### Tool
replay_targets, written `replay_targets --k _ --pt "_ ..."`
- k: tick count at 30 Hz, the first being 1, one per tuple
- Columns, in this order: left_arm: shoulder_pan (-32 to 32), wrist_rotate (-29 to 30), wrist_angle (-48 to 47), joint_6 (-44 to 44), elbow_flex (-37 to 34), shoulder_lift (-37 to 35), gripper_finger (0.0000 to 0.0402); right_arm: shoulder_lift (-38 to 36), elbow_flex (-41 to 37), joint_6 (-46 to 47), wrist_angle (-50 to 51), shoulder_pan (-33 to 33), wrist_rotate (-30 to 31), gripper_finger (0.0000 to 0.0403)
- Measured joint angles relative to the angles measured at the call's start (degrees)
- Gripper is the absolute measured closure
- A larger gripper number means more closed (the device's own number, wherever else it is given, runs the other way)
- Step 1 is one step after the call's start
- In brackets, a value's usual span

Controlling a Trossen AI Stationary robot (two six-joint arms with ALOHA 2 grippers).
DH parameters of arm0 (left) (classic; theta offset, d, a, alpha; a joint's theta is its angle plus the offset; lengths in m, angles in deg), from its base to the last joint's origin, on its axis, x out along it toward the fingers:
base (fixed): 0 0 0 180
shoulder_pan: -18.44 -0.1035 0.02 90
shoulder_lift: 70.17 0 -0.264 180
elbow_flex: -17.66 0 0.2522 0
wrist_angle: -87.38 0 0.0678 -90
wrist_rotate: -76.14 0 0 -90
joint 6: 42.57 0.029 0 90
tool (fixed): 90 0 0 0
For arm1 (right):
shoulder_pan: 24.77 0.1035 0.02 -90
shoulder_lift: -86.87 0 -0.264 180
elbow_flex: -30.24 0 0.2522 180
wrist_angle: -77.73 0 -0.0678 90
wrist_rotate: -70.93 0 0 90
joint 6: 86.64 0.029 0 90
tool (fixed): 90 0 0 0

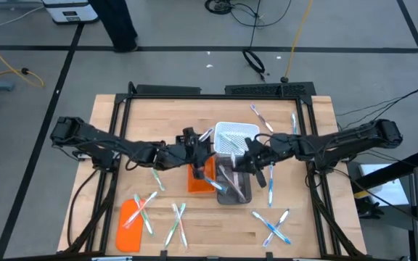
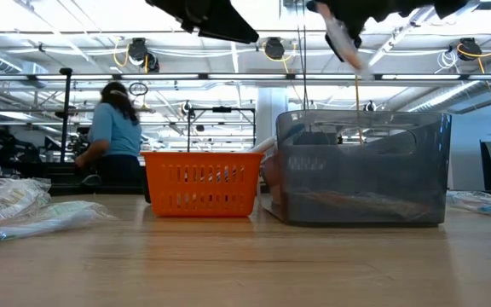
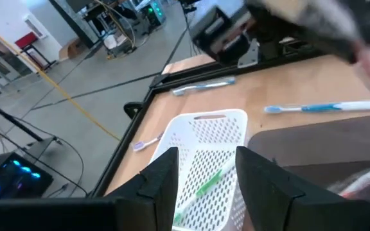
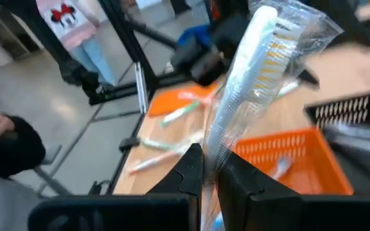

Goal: Pick & Place Toothbrushes
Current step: Put the orange toothbrush into the gray bin

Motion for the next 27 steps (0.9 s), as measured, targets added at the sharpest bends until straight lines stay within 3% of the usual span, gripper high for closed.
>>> replay_targets --k 11,27 --pt "1.14 0.29 -0.37 0.9 0.0 0.0 0.0245 0.06 0.0 7.79 8.94 2.63 3.29 0.0388" --pt "1.14 0.27 -0.49 0.88 0.0 0.02 0.0245 6.95 -5.27 12.7 3.34 2.41 4.31 0.0388"
